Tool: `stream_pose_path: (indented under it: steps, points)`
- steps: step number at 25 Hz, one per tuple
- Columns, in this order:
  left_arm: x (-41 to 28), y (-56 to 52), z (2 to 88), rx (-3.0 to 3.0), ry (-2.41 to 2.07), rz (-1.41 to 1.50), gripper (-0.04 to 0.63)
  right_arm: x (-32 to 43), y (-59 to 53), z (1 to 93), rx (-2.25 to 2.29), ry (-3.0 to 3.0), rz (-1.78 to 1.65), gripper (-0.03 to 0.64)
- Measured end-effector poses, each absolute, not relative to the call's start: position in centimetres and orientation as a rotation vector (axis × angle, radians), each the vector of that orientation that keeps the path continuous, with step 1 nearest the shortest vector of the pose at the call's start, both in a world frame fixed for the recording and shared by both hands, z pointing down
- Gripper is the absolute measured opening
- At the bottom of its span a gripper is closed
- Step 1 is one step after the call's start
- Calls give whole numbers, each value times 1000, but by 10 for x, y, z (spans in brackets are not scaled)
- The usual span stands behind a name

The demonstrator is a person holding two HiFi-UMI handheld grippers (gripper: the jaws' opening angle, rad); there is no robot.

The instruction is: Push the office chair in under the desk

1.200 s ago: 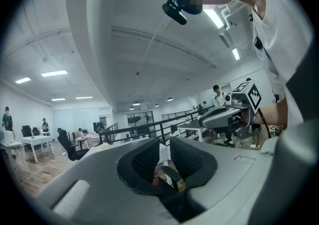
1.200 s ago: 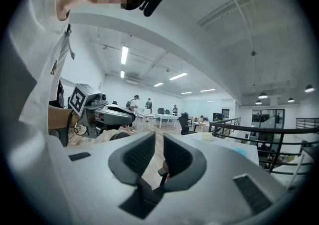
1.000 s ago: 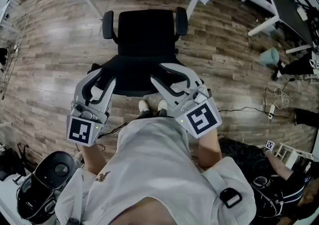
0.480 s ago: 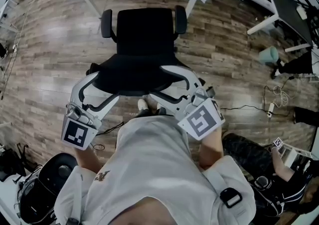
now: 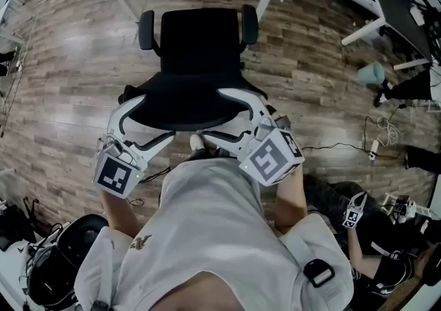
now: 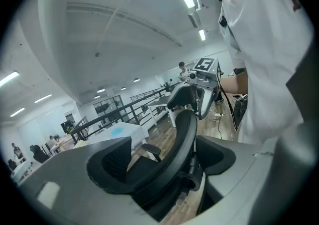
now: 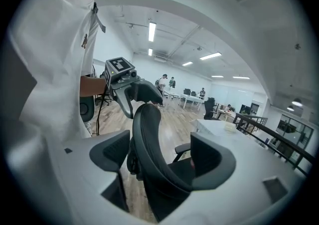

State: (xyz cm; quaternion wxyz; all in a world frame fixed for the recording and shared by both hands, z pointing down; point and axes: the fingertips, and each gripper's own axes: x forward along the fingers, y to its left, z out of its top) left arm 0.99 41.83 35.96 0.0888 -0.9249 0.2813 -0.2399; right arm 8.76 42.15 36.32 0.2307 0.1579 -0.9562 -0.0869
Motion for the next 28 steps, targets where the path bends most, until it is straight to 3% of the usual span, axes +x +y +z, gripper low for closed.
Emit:
stream_pose_path:
  steps: [13,18,24,28]
  points:
    - [7,416,361,-2737,846,-687,433,75,415,383,441,-2603,-221,420]
    - [5,407,383,-2639,799,-828,416,71,408,391,425,-2565,-254,420]
    - [5,410,390,-2669,728,-961,390,72,402,417,369,-2326,-354,341]
    - [4,408,388,-2664,733,-944,388,70,402,415,352,-2336,-331,339]
